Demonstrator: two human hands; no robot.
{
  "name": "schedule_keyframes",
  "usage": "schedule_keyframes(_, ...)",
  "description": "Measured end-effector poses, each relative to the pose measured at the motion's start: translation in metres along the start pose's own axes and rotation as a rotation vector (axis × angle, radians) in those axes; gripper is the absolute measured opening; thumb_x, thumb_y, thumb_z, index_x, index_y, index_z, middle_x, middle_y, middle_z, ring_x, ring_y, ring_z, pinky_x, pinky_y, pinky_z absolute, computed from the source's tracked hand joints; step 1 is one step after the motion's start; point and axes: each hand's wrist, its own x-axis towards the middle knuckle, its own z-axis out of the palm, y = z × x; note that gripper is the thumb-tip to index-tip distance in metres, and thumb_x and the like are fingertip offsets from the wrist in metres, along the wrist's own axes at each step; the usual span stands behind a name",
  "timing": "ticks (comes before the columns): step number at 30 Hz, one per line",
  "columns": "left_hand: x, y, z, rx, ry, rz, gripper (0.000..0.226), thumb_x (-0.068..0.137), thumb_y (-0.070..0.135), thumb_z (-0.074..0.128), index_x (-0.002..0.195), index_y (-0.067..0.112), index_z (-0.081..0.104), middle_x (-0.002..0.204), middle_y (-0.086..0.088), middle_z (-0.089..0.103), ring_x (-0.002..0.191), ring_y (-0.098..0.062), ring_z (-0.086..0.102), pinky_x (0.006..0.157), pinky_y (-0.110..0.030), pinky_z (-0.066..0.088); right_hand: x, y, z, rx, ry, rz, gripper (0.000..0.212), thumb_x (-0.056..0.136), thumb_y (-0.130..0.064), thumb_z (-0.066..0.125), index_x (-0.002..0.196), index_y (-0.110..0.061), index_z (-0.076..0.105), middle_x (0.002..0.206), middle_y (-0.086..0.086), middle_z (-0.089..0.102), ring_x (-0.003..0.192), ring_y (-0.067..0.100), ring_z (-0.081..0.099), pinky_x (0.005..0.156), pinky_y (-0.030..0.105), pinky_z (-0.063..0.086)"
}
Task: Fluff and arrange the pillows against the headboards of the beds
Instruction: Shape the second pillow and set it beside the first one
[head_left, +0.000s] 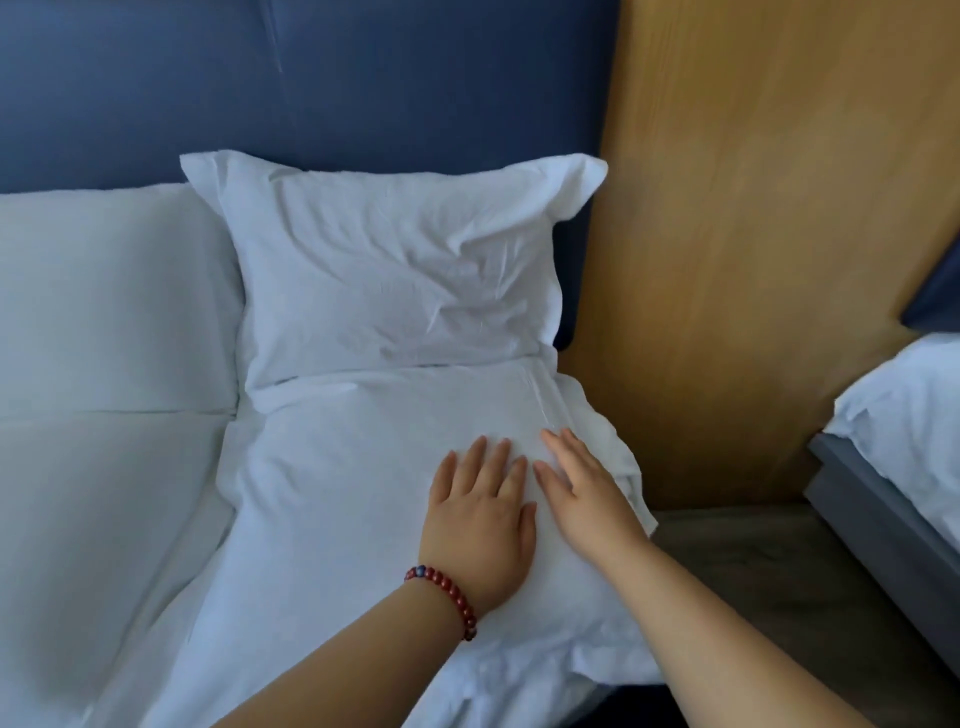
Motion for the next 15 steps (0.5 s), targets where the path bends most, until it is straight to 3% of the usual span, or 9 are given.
schedule_keyframes(3, -0.012, 0.019, 0.005, -0.022, 0.054, 0.034, 0.055, 0.097, 0.039, 0.026, 0.137, 0.017, 0.056, 0.148, -0.003, 0.048, 0.141, -0.024, 0.037, 0.118, -0.046, 0.021, -0.023, 0.021, 0.0, 0.105, -0.013, 0.059, 0.053, 0.098, -0.057, 0.035, 0.148, -0.051, 0.019, 0.162, -0.014, 0.014, 0.147, 0.008, 0.018, 0.115, 0.028, 0.019)
schedule_keyframes(5, -0.016, 0.028, 0.012, -0.036, 0.09, 0.051, 0.049, 0.096, 0.035, 0.033, 0.132, 0.015, 0.061, 0.142, -0.004, 0.054, 0.137, -0.024, 0.044, 0.114, -0.048, 0.031, -0.037, 0.033, 0.0, 0.168, -0.022, 0.094, 0.055, 0.097, -0.058, 0.035, 0.149, -0.052, 0.017, 0.161, -0.014, 0.017, 0.145, 0.007, 0.022, 0.115, 0.027, 0.022)
schedule_keyframes(8, -0.022, 0.039, 0.024, -0.047, 0.133, 0.089, 0.044, 0.095, 0.031, 0.04, 0.13, 0.014, 0.063, 0.14, -0.004, 0.056, 0.135, -0.024, 0.047, 0.112, -0.047, 0.033, -0.055, 0.05, 0.001, 0.246, -0.021, 0.127, 0.056, 0.097, -0.058, 0.034, 0.149, -0.05, 0.018, 0.155, -0.018, 0.031, 0.134, 0.003, 0.038, 0.104, 0.018, 0.033)
schedule_keyframes(12, -0.025, 0.057, 0.038, -0.063, 0.195, 0.097, 0.04, 0.095, 0.028, 0.044, 0.127, 0.015, 0.065, 0.136, -0.002, 0.059, 0.131, -0.022, 0.05, 0.11, -0.047, 0.034, -0.074, 0.063, 0.001, 0.291, -0.003, 0.137, 0.064, 0.087, -0.068, 0.028, 0.148, -0.051, 0.018, 0.136, -0.03, 0.037, 0.118, -0.01, 0.04, 0.083, -0.002, 0.032)
schedule_keyframes(15, -0.022, 0.071, 0.047, -0.061, 0.231, 0.067, 0.038, 0.094, 0.027, 0.046, 0.124, 0.017, 0.067, 0.136, 0.001, 0.06, 0.132, -0.022, 0.049, 0.11, -0.048, 0.033, -0.083, 0.073, 0.001, 0.408, 0.009, 0.162, 0.07, 0.083, -0.07, 0.03, 0.148, -0.043, 0.03, 0.129, -0.033, 0.041, 0.112, -0.018, 0.043, 0.085, -0.006, 0.031)
